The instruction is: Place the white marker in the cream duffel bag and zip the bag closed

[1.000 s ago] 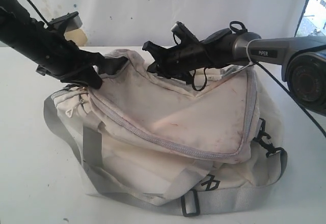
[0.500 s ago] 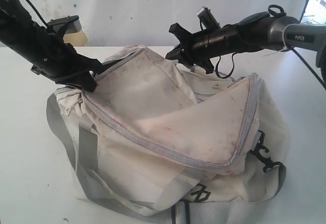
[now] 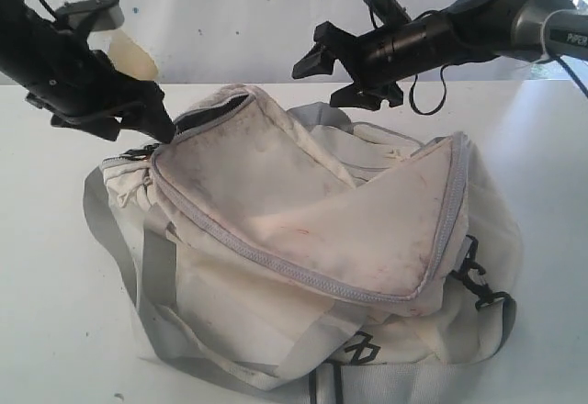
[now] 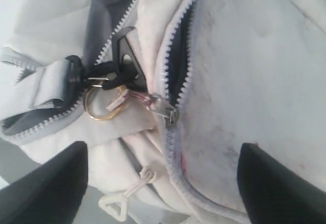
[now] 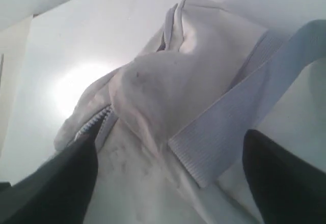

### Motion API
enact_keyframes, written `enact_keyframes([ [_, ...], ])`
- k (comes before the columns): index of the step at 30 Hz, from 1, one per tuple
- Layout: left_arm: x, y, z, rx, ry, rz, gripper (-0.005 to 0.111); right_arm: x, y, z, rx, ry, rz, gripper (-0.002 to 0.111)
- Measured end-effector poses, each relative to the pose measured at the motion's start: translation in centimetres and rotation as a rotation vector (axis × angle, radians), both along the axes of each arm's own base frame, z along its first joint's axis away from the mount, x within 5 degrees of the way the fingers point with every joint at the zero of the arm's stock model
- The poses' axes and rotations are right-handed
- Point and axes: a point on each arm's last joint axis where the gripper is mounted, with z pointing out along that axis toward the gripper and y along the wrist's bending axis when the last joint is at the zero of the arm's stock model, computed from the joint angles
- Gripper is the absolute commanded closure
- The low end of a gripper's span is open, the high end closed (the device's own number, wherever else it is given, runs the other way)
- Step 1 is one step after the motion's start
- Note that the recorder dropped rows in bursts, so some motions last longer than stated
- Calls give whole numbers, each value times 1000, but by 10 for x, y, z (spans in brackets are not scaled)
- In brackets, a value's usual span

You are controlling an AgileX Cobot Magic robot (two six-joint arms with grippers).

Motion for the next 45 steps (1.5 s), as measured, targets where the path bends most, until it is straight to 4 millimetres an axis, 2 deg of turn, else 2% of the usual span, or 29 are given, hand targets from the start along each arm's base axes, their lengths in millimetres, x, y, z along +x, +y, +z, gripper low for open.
enact_keyframes([
  [5, 1, 25, 13, -16, -14, 99, 13, -10, 0, 18, -30, -14, 75, 37],
  [10, 11, 68, 15, -75, -22, 271, 13, -18, 1, 26, -25, 4, 132, 37],
  [13, 12, 71, 16, -59, -56, 217, 13, -21, 2, 26, -25, 18, 158, 37],
  [16, 13, 71, 5, -11, -79, 114, 14, -25, 2, 26, -19, 39, 190, 37],
  [17, 14, 71, -1, 3, -76, 87, 21, -25, 2, 26, -21, 41, 193, 37],
  [19, 15, 71, -18, 61, -93, -20, 40, -26, 3, 27, -21, 45, 204, 37],
  [20, 16, 72, -22, 78, -105, -45, 53, -26, 3, 27, -20, 47, 206, 37],
  [22, 18, 70, -33, 78, -127, -85, 71, -27, 3, 28, -20, 45, 208, 37],
  [23, 20, 68, -37, 54, -148, -119, 74, -27, 3, 29, -20, 44, 208, 37],
  [27, 20, 57, -45, -27, -229, -237, 60, -27, 3, 29, -20, 44, 208, 37],
  [31, 23, 54, -52, -13, -316, -366, 50, -27, 3, 29, -20, 45, 209, 37],
  [42, 32, 48, -71, -6, -435, -506, 51, -27, 2, 29, -24, 31, 212, 37],
  [45, 33, 40, -75, -6, -462, -537, 56, -27, 2, 29, -25, 29, 213, 37],
])
